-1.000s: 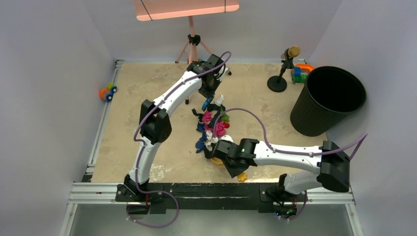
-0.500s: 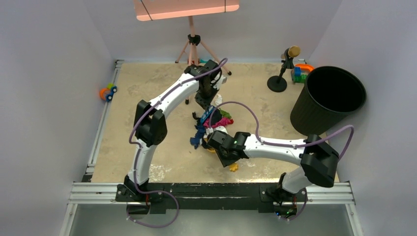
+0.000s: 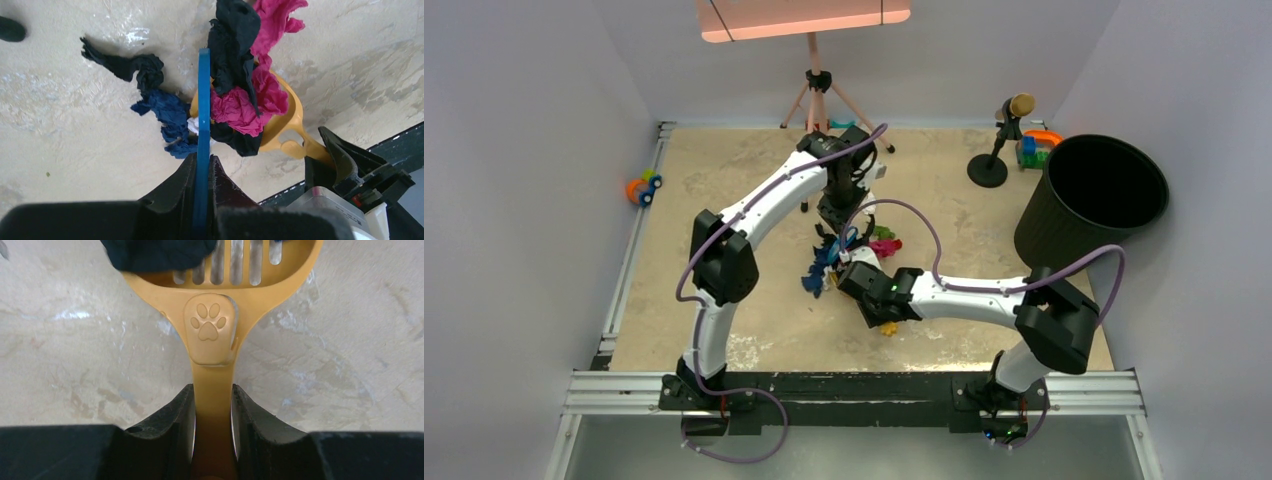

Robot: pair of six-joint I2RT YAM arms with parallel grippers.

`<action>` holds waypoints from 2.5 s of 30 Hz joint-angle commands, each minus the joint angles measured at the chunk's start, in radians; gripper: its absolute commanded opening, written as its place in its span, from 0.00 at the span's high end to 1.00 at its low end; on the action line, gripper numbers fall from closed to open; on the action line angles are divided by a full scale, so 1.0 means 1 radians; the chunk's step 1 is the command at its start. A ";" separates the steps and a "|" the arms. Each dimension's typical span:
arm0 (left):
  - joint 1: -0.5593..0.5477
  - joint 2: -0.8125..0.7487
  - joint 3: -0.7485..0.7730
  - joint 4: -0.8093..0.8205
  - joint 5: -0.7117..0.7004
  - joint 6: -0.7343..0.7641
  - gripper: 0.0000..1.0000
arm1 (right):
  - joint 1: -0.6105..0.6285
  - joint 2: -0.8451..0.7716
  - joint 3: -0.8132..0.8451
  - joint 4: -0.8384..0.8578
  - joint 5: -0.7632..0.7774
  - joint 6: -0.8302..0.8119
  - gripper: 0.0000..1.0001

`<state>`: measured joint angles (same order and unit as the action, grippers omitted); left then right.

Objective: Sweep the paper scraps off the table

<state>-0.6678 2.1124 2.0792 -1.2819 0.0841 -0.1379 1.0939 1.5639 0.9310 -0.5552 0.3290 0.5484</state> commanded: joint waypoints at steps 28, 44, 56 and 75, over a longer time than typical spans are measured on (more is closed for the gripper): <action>-0.001 -0.366 -0.113 -0.016 -0.236 -0.138 1.00 | 0.101 -0.184 -0.145 0.246 0.152 0.011 1.00; 0.116 -0.679 -0.447 0.211 -0.397 -0.293 1.00 | 0.101 -0.410 -0.099 0.091 0.144 0.027 1.00; 0.116 -0.784 -0.697 0.333 -0.286 -0.337 1.00 | 0.062 -0.496 0.142 -0.207 0.219 0.066 1.00; 0.087 -0.825 -0.897 0.492 -0.111 -0.354 1.00 | -0.421 -0.491 0.578 -0.496 0.292 -0.029 1.00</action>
<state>-0.5632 1.2987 1.2156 -0.8803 -0.0875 -0.4706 0.7467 1.0691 1.4025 -0.9810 0.5526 0.5480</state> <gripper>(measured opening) 0.114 0.330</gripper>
